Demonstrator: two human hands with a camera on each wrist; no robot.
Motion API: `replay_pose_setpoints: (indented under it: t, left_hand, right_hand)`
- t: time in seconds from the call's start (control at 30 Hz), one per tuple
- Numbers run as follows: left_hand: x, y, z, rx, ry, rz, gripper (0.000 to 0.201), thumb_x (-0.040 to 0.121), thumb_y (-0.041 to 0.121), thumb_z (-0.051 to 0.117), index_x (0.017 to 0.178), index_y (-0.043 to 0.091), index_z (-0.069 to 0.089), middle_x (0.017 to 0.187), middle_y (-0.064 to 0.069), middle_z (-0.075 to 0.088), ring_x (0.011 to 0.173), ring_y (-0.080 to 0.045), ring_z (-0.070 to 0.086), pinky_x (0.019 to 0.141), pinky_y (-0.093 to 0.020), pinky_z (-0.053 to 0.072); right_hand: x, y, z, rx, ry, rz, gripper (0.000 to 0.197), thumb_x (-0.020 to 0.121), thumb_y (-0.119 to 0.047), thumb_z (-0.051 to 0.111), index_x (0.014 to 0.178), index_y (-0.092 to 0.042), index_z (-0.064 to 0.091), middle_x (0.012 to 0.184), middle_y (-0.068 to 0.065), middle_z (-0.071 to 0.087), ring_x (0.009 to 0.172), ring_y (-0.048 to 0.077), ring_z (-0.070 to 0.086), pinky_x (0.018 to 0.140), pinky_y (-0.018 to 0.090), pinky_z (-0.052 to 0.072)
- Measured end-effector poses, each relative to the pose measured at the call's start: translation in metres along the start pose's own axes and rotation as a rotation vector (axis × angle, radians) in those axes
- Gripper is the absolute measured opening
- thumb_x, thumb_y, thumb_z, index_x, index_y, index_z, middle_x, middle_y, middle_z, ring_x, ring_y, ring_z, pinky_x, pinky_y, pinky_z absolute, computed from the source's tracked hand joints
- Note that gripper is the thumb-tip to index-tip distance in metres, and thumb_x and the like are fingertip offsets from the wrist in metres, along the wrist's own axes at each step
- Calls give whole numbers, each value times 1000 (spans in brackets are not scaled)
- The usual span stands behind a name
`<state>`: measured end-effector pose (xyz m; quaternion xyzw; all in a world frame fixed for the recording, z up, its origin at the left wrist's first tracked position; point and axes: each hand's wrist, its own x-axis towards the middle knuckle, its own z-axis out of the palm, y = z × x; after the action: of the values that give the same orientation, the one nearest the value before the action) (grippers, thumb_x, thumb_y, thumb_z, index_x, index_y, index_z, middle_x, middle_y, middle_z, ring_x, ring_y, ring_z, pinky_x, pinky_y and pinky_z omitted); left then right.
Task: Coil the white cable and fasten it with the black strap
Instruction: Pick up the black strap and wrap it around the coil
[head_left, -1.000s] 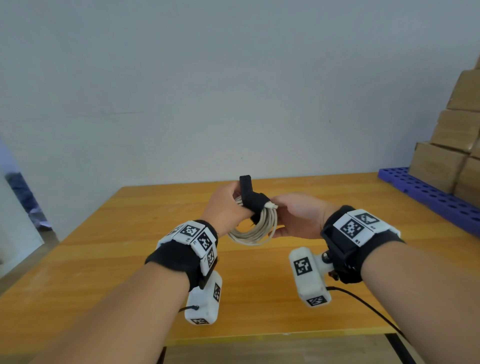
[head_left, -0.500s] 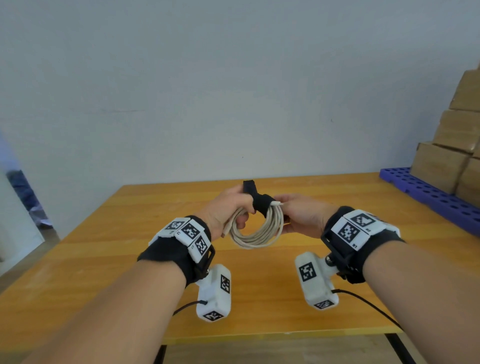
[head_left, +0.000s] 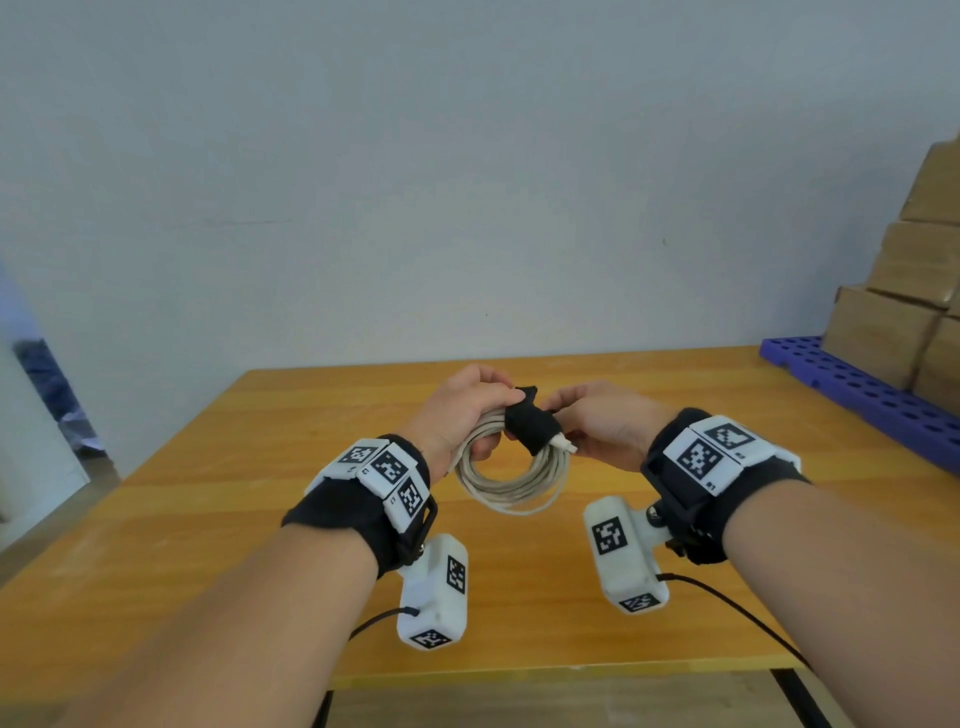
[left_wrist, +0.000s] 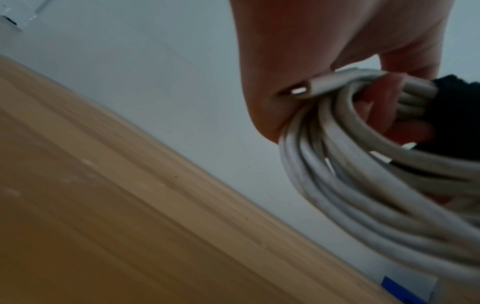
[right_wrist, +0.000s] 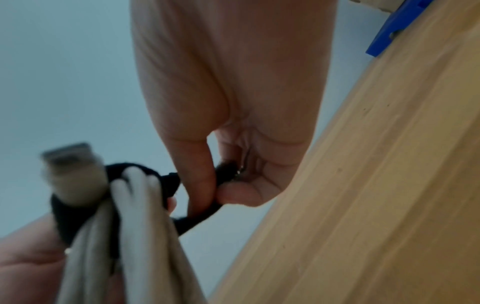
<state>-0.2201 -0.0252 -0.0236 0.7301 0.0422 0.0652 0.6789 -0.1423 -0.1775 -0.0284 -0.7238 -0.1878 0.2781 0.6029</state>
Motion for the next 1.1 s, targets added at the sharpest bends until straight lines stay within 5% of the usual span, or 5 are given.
replay_pose_setpoints:
  t: [0.23, 0.6, 0.77, 0.93, 1.1]
  left_hand:
    - [1, 0, 2, -2, 56, 5, 19, 88, 16, 59, 104, 4, 58, 48, -2, 56, 32, -13, 37, 35, -20, 27]
    - [-2, -2, -2, 80, -46, -42, 21, 85, 19, 55, 67, 10, 59, 47, -4, 45, 38, -15, 36, 43, -23, 27]
    - [-2, -3, 1, 106, -64, -22, 14, 89, 18, 55, 83, 5, 57, 49, -6, 42, 35, -15, 37, 41, -22, 28]
    - [-3, -2, 4, 121, -13, 1, 18, 88, 20, 60, 76, 6, 61, 49, -7, 46, 35, -14, 38, 38, -21, 29]
    - [-2, -2, 3, 92, 16, 25, 27, 84, 16, 67, 108, 16, 56, 57, -6, 54, 38, -16, 38, 36, -22, 28]
  right_hand:
    - [0, -2, 4, 29, 133, -42, 19, 81, 13, 62, 89, -4, 65, 89, 14, 64, 76, 21, 62, 60, 23, 55]
    - [7, -3, 1, 26, 414, -118, 22, 77, 6, 72, 73, -11, 59, 80, 10, 66, 70, 21, 64, 68, 28, 57]
    - [8, 0, 0, 39, 401, -129, 18, 77, 6, 72, 76, -9, 63, 83, 11, 67, 74, 23, 66, 74, 32, 58]
    - [7, 2, -1, 37, 395, -127, 15, 78, 5, 71, 80, -8, 63, 87, 14, 67, 78, 24, 65, 74, 32, 57]
    - [6, 2, -1, 19, 405, -120, 15, 79, 4, 72, 79, -8, 63, 85, 12, 66, 75, 22, 65, 70, 29, 57]
